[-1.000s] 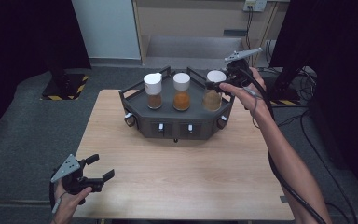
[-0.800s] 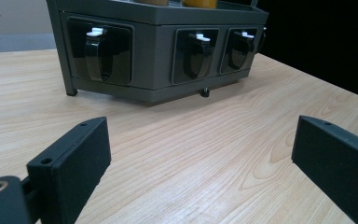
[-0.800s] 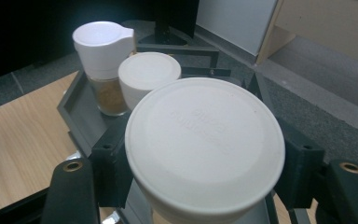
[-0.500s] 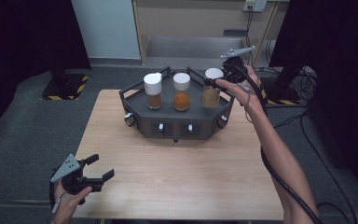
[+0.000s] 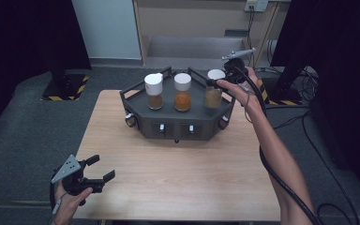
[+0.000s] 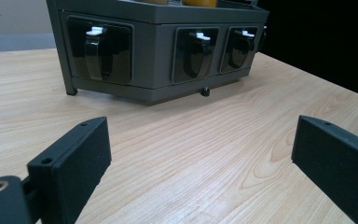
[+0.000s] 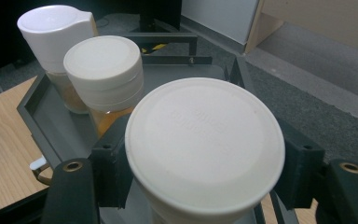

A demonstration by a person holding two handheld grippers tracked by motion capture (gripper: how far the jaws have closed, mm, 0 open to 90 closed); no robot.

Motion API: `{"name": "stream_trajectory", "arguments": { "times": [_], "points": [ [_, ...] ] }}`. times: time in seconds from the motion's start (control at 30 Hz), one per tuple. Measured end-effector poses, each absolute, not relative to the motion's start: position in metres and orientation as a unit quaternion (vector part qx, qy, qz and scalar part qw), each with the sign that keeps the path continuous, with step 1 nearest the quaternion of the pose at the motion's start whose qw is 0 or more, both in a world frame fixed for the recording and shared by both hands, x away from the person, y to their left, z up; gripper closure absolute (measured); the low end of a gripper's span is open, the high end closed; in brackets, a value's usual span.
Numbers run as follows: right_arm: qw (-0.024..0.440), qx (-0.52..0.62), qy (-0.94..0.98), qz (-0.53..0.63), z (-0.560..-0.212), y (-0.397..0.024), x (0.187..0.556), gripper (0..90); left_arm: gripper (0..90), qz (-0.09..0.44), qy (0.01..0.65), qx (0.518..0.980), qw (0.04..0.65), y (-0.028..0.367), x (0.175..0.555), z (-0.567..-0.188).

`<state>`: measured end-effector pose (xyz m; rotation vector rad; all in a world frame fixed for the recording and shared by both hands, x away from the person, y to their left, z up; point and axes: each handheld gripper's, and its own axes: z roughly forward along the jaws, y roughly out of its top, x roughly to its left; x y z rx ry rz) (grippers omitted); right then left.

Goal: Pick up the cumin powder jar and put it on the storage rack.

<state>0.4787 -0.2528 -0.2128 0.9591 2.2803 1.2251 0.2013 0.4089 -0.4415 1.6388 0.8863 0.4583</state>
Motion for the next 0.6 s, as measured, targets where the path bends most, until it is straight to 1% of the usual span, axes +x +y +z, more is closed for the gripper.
{"name": "stream_trajectory", "arguments": {
  "times": [0.6],
  "points": [
    [0.197,0.347,0.812,0.427,-0.224,-0.247,0.483,34.0,3.7,0.197,0.379,0.7,0.573,0.409,0.201,-0.441]
  ]
}}
